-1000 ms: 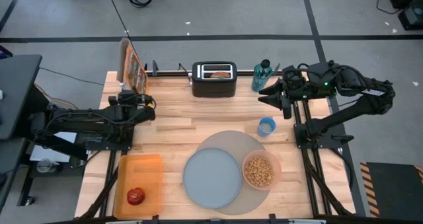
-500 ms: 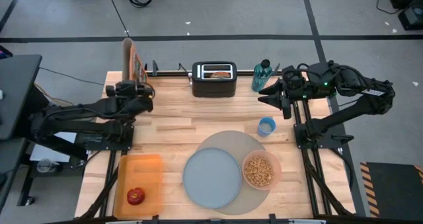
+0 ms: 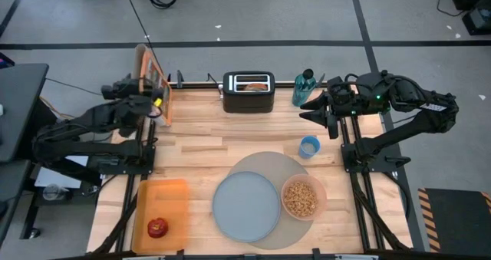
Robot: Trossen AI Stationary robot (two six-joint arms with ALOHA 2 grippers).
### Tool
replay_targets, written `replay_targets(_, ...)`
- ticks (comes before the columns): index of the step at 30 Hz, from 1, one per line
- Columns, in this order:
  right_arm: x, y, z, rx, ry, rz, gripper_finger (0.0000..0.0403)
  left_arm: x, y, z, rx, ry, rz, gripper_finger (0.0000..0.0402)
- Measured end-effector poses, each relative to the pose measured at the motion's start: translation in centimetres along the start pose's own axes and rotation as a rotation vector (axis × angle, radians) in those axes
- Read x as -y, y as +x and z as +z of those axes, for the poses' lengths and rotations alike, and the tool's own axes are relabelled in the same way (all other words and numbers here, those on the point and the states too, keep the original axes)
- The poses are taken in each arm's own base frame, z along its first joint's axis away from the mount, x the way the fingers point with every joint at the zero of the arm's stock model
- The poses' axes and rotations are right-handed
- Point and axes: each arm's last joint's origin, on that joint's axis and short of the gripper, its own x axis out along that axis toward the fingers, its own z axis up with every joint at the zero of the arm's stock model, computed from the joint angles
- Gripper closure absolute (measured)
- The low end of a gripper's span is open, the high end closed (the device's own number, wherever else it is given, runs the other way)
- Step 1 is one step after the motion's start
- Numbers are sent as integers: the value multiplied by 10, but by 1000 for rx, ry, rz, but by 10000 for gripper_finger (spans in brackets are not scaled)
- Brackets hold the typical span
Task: Arrange a breakfast setting
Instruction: Put the bagel bread on the blue plate
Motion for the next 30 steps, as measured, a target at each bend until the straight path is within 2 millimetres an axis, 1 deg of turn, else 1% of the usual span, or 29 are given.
replay_targets(6, 0, 0, 1, 9, -25, 6, 241, -22, -5, 31, -4, -78, -89, 182)
replay_targets(9, -1, 0, 1, 6, -38, 20, 241, -30, -7, 52, 14, -103, -157, 182)
replay_targets(11, -1, 0, 1, 5, -44, 22, 241, -35, -10, 68, 41, -141, -236, 182)
replay_targets(16, -1, 0, 0, -3, -19, 26, 241, -51, -20, 112, 136, -426, -632, 189)
replay_targets(21, 0, 0, -2, -26, 21, 17, 241, -57, -35, 142, 135, -616, -1197, 198)
replay_targets(23, 0, 1, -2, -33, 18, 14, 243, -57, -41, 156, 160, -675, -1377, 202)
replay_targets(25, 0, 1, -2, -32, 7, 15, 245, -57, -45, 171, 202, -735, -1503, 208)
replay_targets(26, 0, 1, -2, -33, 1, 16, 246, -55, -46, 178, 220, -745, -1536, 211)
replay_targets(30, 0, 1, -3, -38, -7, 23, 247, -45, -46, 203, 262, -724, -1540, 224)
